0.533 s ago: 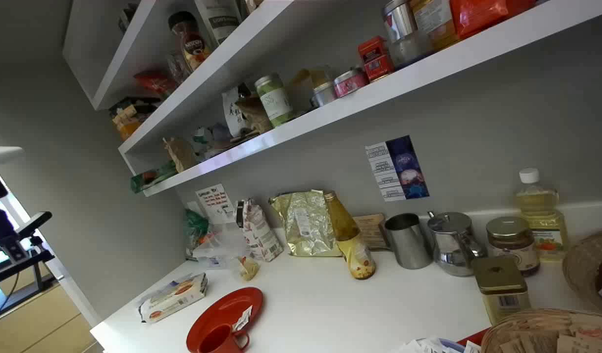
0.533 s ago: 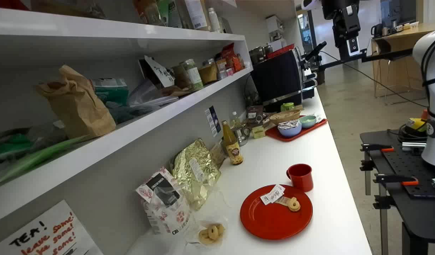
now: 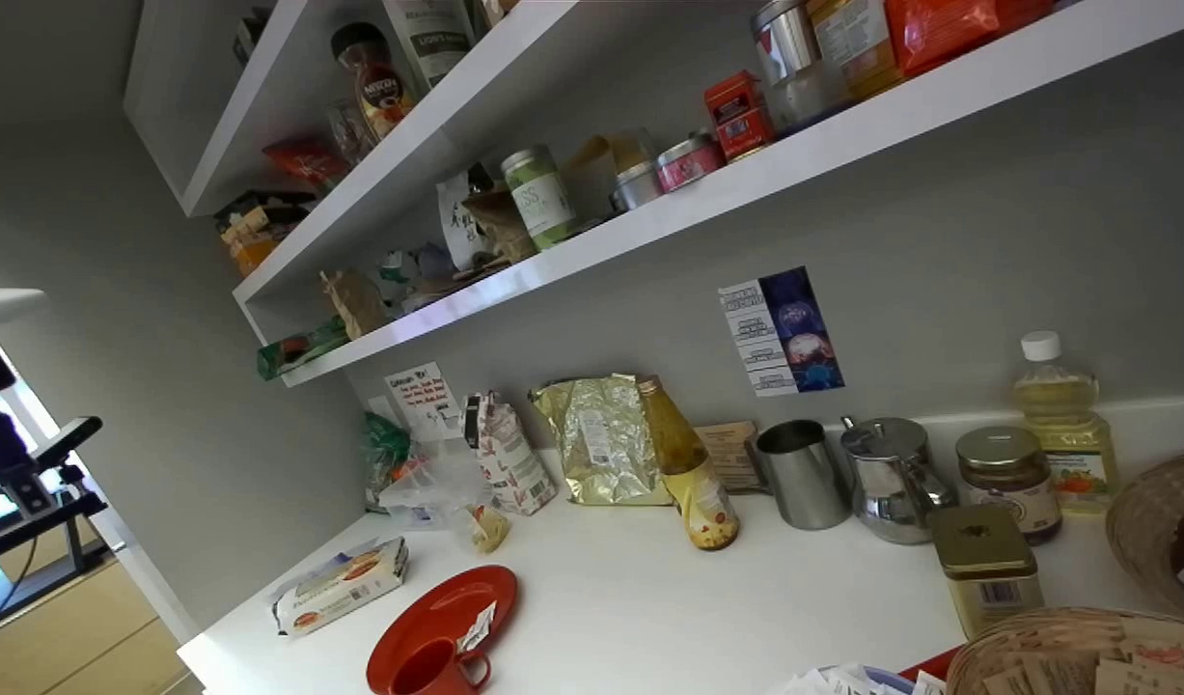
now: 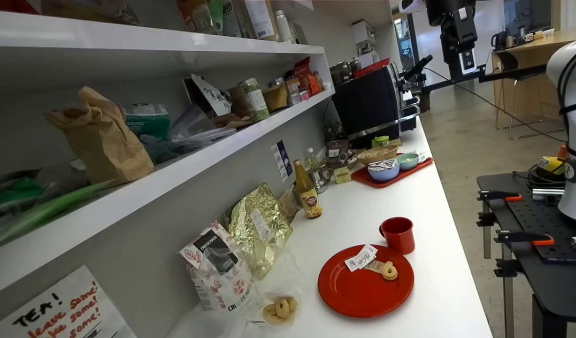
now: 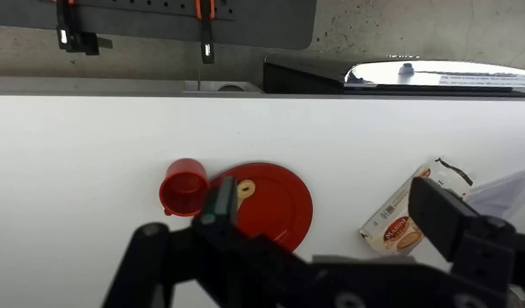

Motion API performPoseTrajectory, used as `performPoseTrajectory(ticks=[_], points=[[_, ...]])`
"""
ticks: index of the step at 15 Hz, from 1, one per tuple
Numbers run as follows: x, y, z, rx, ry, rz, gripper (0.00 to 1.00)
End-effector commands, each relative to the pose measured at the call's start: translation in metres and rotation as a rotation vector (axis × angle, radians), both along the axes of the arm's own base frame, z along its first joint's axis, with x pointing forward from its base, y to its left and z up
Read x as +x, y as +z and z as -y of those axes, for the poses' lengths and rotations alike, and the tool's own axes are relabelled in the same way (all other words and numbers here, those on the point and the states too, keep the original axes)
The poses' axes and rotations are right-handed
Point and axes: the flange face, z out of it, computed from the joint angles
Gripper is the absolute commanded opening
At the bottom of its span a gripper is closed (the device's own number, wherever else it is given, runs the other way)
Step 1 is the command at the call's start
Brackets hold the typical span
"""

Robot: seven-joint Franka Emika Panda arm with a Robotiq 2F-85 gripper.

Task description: Put the orange cup on the orange plate

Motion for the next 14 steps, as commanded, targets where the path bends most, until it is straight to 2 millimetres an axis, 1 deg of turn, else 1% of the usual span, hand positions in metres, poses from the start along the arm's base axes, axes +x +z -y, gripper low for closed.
performPoseTrajectory(ticks=[1,3,4,5,7,8,9,11,12,14], points=[[0.004,0.002,0.003,0.011,-0.028,0.024,1.00],[0.021,0.004,0.014,0.036,-0.049,0.071,1.00],[0.034,0.002,0.020,0.052,-0.047,0.084,1.00],[0.041,0.001,0.023,0.058,-0.051,0.102,1.00],[0.064,-0.011,0.034,0.065,-0.070,0.119,1.00],[0.078,-0.022,0.041,0.070,-0.084,0.110,1.00],[0.084,-0.029,0.037,0.073,-0.092,0.102,1.00],[0.104,-0.055,0.044,0.041,-0.139,0.099,1.00],[0.113,-0.071,0.047,0.041,-0.146,0.082,1.00],[0.127,-0.099,0.049,0.037,-0.162,0.047,1.00]])
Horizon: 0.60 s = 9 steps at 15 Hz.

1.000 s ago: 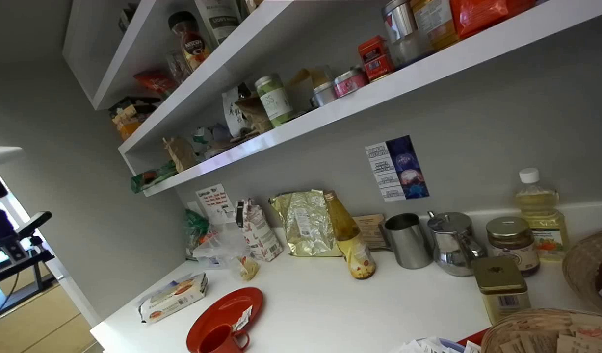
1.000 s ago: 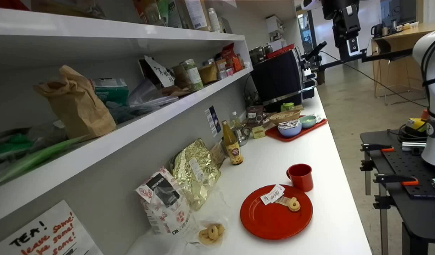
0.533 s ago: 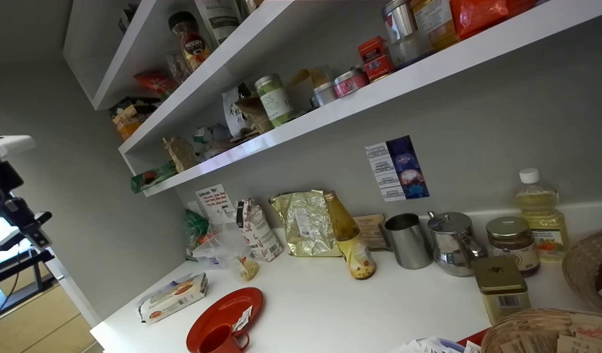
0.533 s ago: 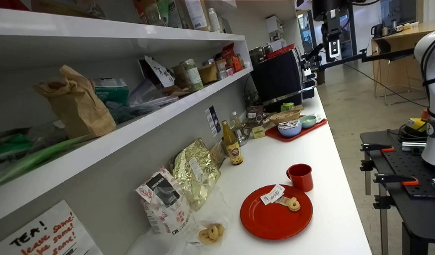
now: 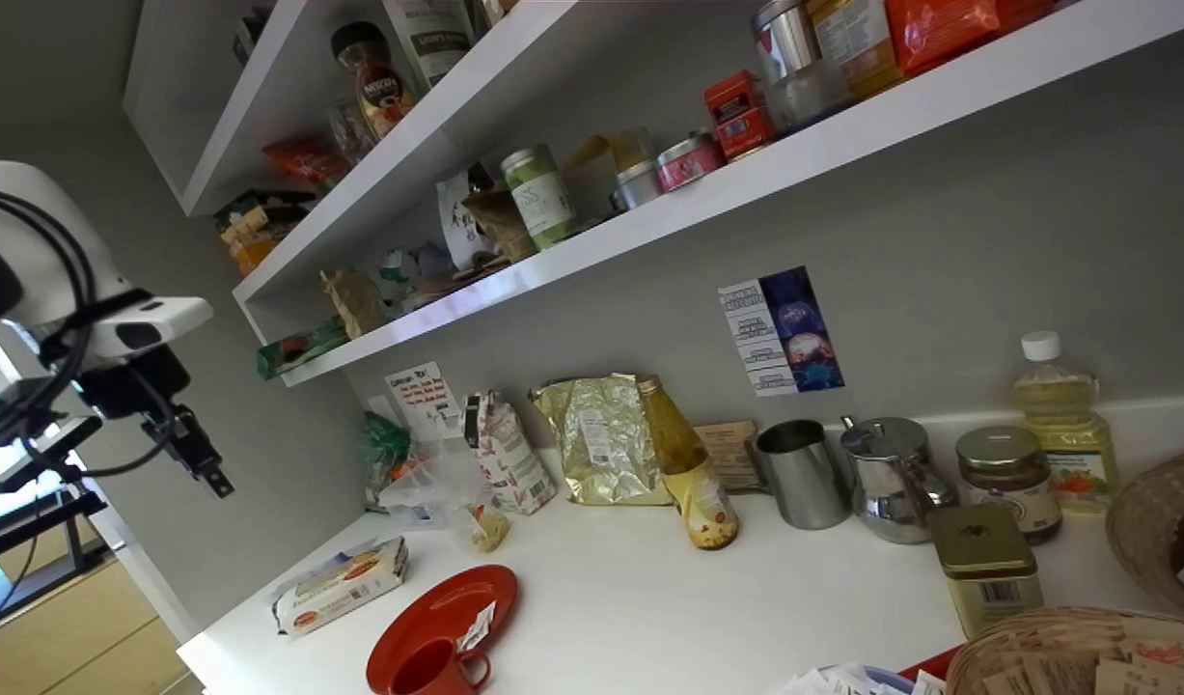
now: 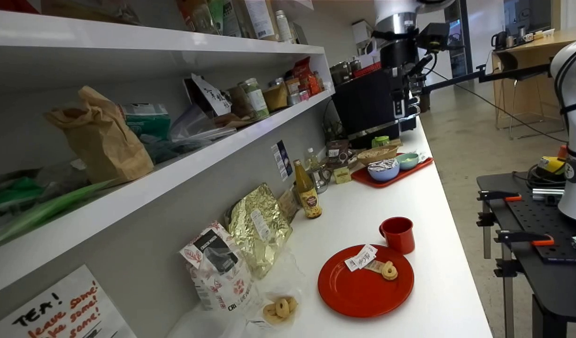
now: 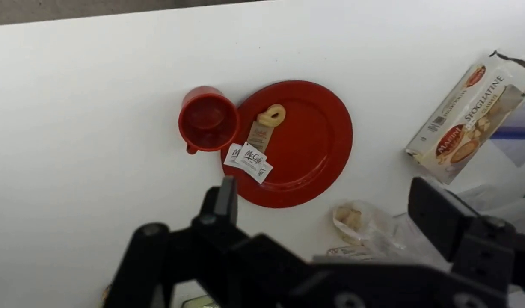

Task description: Put the orange cup on the orange plate

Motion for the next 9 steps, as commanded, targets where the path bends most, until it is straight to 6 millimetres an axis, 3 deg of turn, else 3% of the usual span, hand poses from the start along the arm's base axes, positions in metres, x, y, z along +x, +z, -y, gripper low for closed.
performPoseTrajectory(ticks=[1,9], points=[[0.030,-0.048,0.004,-0.006,-0.026,-0.061,1.00],[0.067,-0.151,0.017,0.000,-0.069,-0.259,1.00]])
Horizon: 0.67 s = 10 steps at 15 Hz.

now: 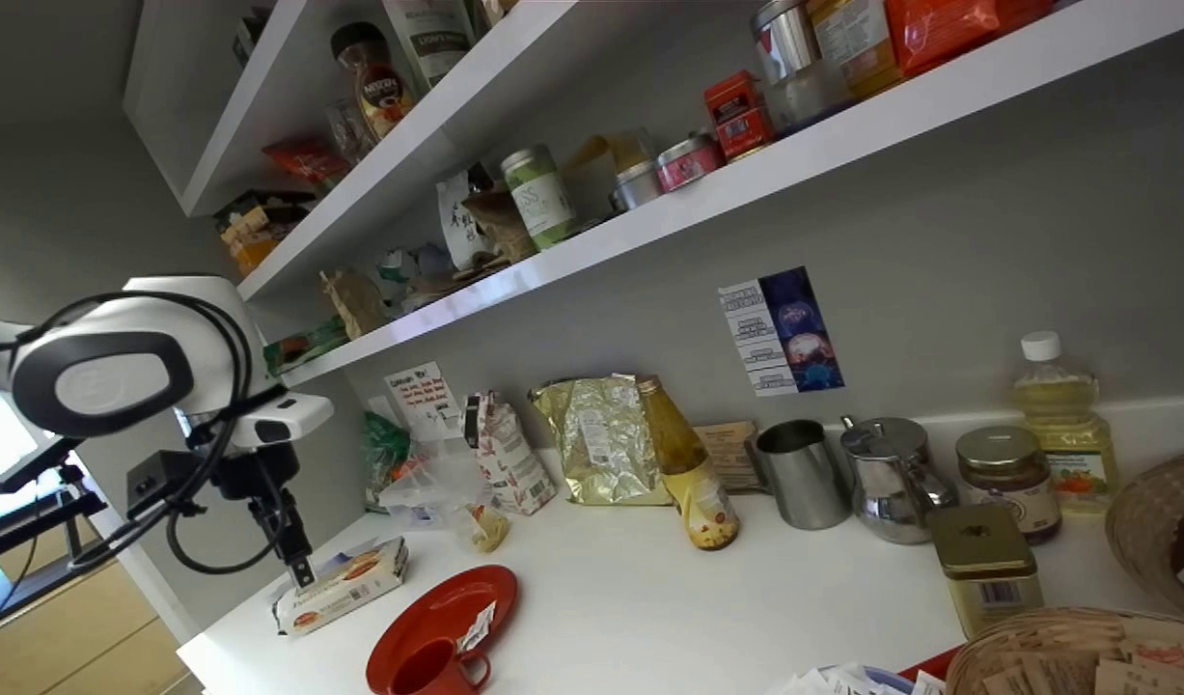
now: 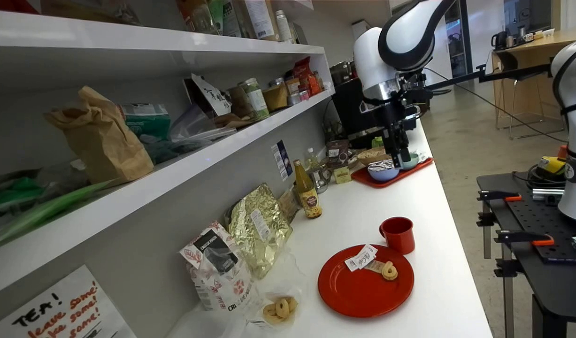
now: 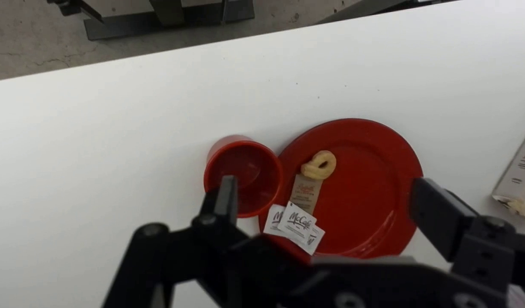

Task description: Put the orange cup on the orange plate

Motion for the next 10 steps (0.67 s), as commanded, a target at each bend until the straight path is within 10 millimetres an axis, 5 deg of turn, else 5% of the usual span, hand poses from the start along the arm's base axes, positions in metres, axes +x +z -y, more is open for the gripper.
performPoseTrajectory(ticks=[1,10], points=[[0.022,-0.035,0.008,0.021,-0.027,-0.069,1.00],[0.053,-0.111,0.008,-0.096,-0.180,-0.095,1.00]])
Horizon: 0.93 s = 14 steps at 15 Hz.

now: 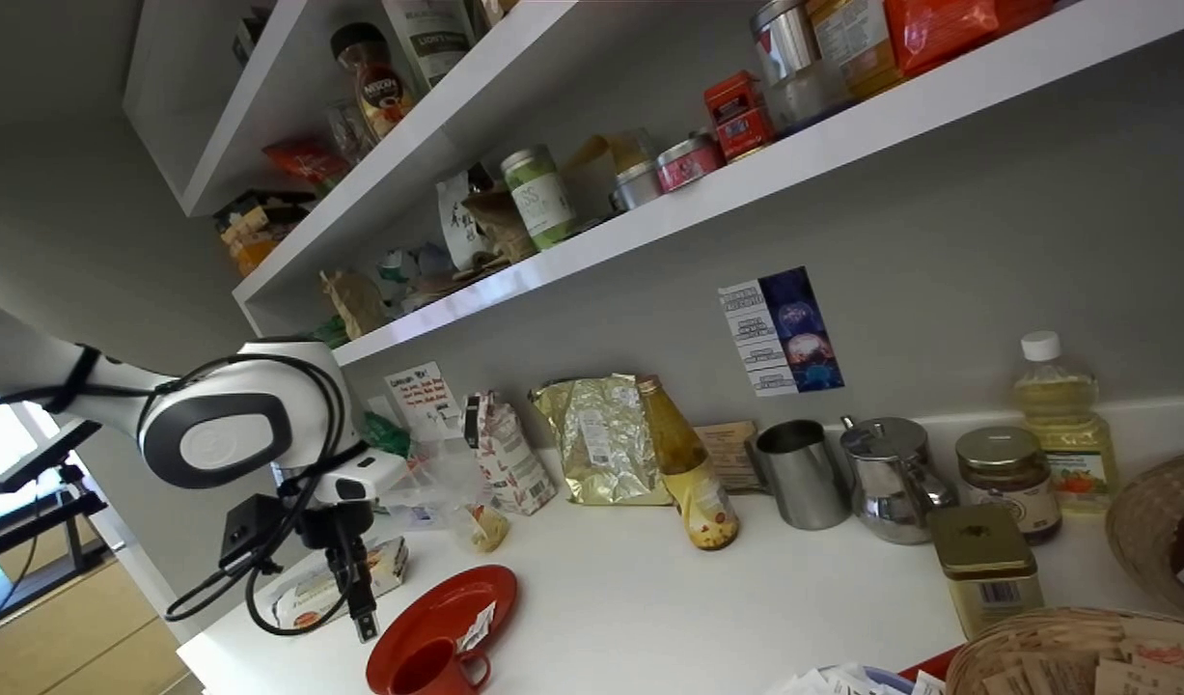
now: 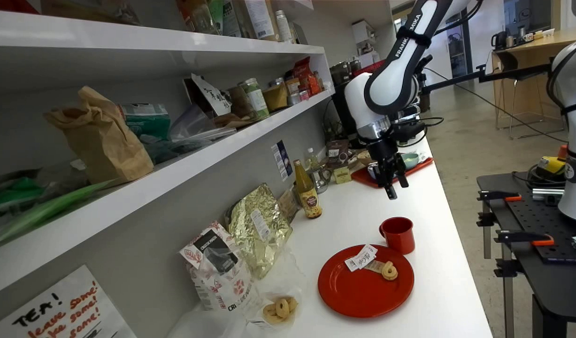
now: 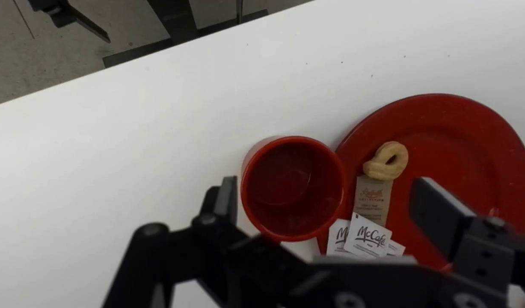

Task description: Put the orange cup on the orange plate

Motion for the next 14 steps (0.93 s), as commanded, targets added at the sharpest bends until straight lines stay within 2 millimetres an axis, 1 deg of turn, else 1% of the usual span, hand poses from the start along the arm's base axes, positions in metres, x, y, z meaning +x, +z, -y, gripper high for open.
performPoseTrajectory(ticks=[1,3,6,10,14], points=[[0.018,-0.027,-0.009,-0.060,-0.057,-0.006,1.00],[0.020,-0.043,-0.011,-0.091,-0.081,-0.026,1.00],[0.024,-0.061,-0.008,-0.138,-0.112,-0.058,1.00],[0.030,-0.072,0.006,-0.170,-0.164,-0.087,1.00],[0.037,-0.078,0.019,-0.178,-0.202,-0.099,1.00]])
